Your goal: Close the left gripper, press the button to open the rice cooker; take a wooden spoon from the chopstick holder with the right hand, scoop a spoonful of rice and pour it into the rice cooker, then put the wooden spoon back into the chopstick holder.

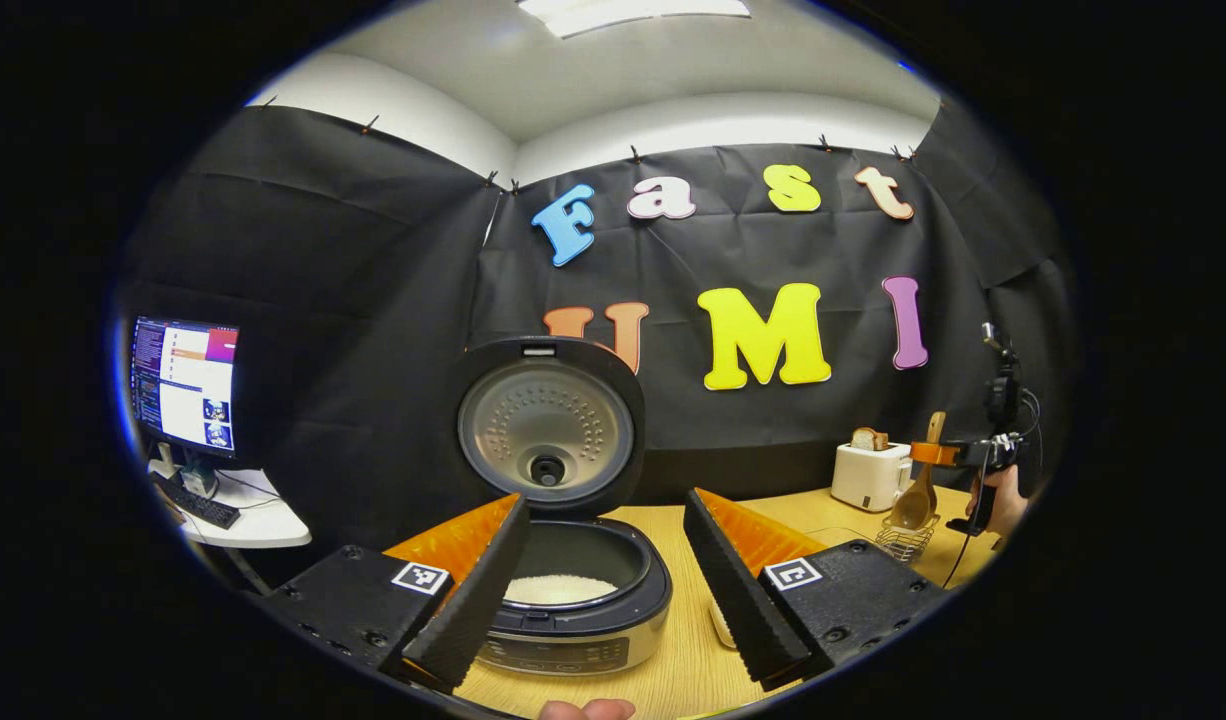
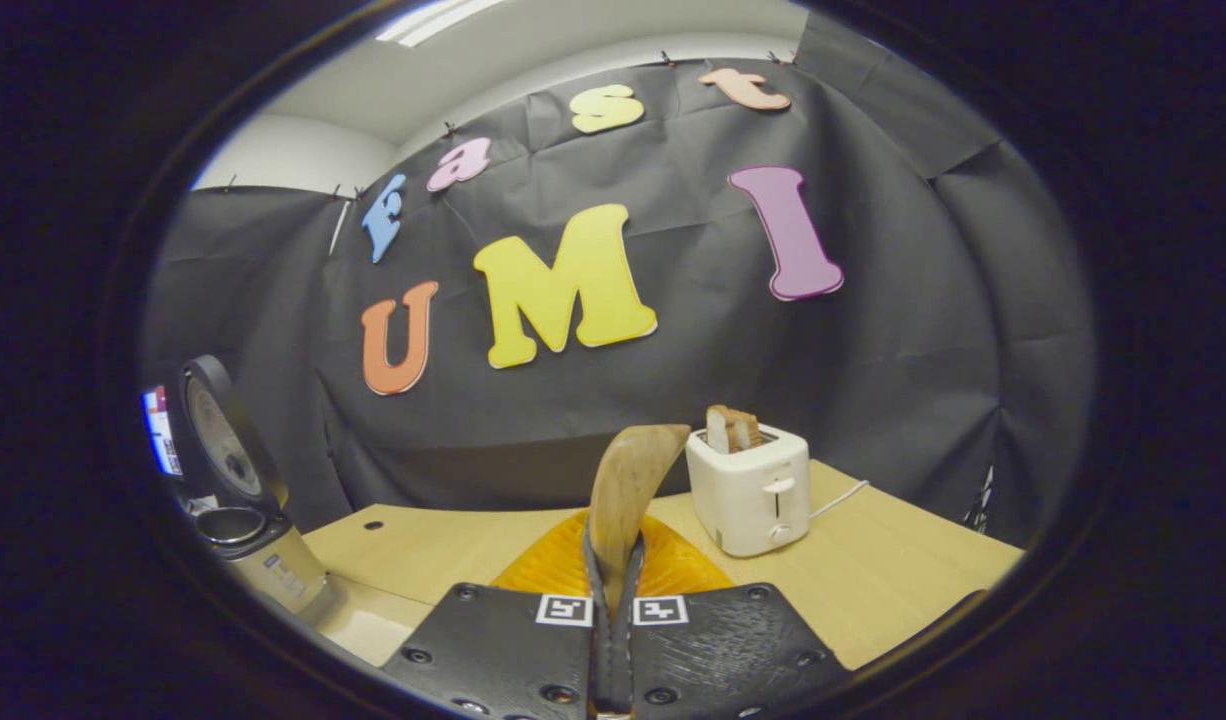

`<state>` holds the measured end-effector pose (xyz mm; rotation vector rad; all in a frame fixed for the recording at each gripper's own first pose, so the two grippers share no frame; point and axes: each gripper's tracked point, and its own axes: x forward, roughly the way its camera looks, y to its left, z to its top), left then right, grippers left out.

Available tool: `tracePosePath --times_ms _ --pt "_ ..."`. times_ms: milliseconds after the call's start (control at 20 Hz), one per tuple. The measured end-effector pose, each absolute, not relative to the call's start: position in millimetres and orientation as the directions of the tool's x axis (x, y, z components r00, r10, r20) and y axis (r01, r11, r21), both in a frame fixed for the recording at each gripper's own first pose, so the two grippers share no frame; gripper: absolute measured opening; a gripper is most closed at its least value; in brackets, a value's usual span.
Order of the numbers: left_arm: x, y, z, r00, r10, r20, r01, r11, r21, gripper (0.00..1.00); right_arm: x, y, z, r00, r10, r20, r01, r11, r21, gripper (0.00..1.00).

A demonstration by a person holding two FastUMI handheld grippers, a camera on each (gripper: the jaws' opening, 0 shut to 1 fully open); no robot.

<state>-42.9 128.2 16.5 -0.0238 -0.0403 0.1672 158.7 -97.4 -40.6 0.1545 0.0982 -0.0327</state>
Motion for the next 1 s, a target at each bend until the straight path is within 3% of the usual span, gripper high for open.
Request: tracePosePath --times_ms 700,850,1000 --pt "-41.2 128.3 12.1 0.984 0.176 0.024 -0.174 0.983 -0.051 0.98 156.2 -113.7 -84.2 0.983 -0.060 -0.172 0.094 0.975 0.199 0.07" --pt "-43.0 121.4 17.6 0.985 0.167 0.033 -0.165 0.985 -0.048 0.98 152.6 -120.5 -80.3 0.986 -0.059 -0.153 0.090 0.976 0.199 0.23" --pt "-44.8 114.7 25.1 0.985 0.161 0.055 -0.158 0.986 -0.048 0.98 150.6 -130.9 -77.2 0.987 -0.074 -0.141 0.102 0.973 0.207 0.57"
